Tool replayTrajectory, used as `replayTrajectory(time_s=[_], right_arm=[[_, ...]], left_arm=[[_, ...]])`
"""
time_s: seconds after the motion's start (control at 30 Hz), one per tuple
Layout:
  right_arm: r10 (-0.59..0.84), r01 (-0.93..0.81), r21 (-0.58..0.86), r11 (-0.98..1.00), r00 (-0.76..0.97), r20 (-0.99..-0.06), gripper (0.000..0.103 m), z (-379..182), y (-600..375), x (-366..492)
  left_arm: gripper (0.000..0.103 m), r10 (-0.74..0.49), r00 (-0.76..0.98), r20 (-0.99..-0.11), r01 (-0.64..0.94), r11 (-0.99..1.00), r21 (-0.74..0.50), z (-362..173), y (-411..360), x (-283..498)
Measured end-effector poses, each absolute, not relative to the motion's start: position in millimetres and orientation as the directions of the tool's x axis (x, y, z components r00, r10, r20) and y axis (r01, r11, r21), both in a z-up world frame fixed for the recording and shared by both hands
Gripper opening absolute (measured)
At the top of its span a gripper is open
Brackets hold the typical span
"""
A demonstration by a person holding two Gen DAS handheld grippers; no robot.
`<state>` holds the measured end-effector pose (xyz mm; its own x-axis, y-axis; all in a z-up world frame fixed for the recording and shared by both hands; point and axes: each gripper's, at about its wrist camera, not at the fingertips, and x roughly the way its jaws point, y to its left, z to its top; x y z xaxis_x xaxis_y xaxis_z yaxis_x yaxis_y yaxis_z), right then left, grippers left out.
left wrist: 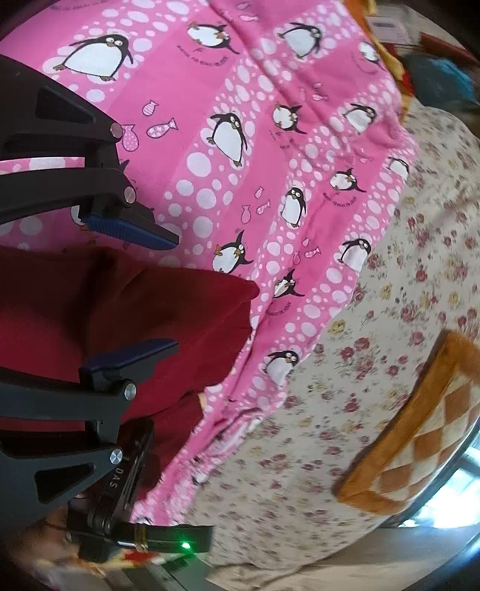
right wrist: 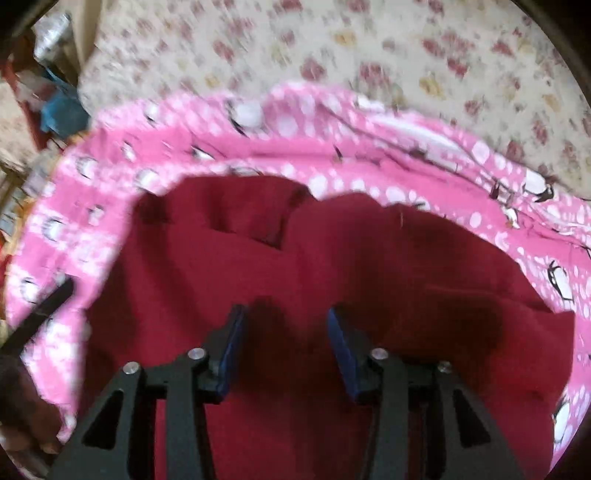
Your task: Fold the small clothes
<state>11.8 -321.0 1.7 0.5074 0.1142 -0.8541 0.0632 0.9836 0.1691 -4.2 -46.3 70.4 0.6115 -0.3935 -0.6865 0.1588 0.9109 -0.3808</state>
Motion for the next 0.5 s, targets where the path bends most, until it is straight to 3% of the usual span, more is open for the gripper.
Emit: replayTrajectory(time_s=[0.03, 0.13, 0.27, 0.3, 0.33, 0.4, 0.5], right_arm=[[0.121, 0.071, 0.184, 0.98, 0.519, -0.846, 0.009, 4, -325, 8], [0.232, 0.044, 0.318, 0.947, 0.592, -0.772, 0.009, 30, -334, -11], [0.408, -0.137, 0.421, 0.897, 0.621, -0.669, 0.009, 55, -301, -31], [0.443, -0.183, 0.427, 0.885, 0.607, -0.659, 0.012, 54, -289, -34], [0.465, -0.224, 0.417, 0.881, 0.576, -0.673, 0.021, 48, -274, -35], [0.458, -0.238, 0.392, 0.889, 0.499, -0.736, 0.046, 34, -256, -35], [0.45, -0.199, 0.406, 0.892, 0.48, -0.753, 0.046, 32, -270, -52]], left_arm=[[0.028, -0.409, 0.61, -0.679, 0.153, 0.901, -0.406, 72, -42, -3], [0.028, -0.444, 0.603, -0.663, 0.142, 0.877, -0.459, 74, -36, -3], [0.028, -0.46, 0.615, -0.641, 0.141, 0.863, -0.484, 75, -33, -3], [0.028, -0.465, 0.612, -0.639, 0.145, 0.861, -0.488, 75, -33, -2], [0.028, -0.474, 0.604, -0.64, 0.15, 0.857, -0.494, 74, -35, -2], [0.028, -0.5, 0.588, -0.636, 0.165, 0.844, -0.511, 72, -37, -1], [0.031, -0.513, 0.577, -0.635, 0.185, 0.84, -0.51, 72, -42, -1]])
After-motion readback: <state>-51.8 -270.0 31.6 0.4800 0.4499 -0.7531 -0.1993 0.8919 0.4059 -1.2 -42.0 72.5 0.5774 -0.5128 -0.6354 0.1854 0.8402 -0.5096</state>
